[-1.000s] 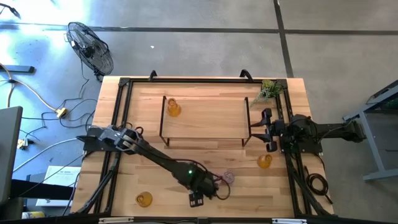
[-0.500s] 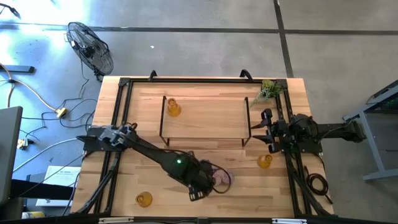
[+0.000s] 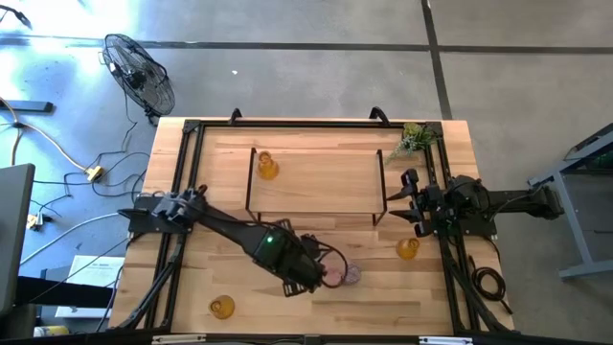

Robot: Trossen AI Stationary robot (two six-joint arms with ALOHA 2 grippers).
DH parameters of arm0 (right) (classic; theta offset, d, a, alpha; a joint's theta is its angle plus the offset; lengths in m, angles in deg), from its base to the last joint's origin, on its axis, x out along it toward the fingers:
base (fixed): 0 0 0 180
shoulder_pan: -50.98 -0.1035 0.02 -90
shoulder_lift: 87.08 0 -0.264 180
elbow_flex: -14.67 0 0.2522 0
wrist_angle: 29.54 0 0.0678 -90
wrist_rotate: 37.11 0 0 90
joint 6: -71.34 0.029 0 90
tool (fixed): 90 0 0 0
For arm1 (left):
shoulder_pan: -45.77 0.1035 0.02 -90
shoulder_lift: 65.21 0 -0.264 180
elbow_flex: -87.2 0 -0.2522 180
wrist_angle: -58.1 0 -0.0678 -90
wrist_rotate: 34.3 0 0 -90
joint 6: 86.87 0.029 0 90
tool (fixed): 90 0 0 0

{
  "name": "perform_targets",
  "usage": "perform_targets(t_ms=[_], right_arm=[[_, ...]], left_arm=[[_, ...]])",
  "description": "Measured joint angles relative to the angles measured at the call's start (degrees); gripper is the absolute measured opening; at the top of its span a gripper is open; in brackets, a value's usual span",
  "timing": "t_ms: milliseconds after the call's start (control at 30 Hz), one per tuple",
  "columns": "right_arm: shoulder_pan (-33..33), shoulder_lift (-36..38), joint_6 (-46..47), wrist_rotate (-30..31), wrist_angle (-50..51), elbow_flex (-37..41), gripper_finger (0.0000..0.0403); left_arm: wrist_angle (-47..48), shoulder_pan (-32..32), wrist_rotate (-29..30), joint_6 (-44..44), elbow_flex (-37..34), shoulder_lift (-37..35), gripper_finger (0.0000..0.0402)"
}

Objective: Pick & Place candle stick holders
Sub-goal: Put the blue scented candle on the shelf

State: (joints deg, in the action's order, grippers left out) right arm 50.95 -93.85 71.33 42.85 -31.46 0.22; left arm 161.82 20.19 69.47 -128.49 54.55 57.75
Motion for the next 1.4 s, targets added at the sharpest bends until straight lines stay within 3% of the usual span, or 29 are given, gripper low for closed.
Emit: perform_targets(t_ms=[400,667,1033,1400], right_arm=[[0.0,-0.02,0.04,0.11,0.17,0.0,0.0165],[-0.01,-0.02,0.04,3.76,0.25,0.0,0.0165],[0.0,-0.02,1.51,4.13,0.78,0.0,0.0165],[-0.01,-0.02,1.76,5.08,1.09,0.0,0.0165]], left_arm=[[0.08,6.09,0.71,13.36,0.32,-4.13,0.0284],[0.06,15.67,2.05,23.85,0.32,-7.33,0.0284],[0.08,25.57,-4.32,31.1,0.3,-11.7,0.0284],[0.06,28.59,-9.46,33.98,-1.27,-12.32,0.0284]])
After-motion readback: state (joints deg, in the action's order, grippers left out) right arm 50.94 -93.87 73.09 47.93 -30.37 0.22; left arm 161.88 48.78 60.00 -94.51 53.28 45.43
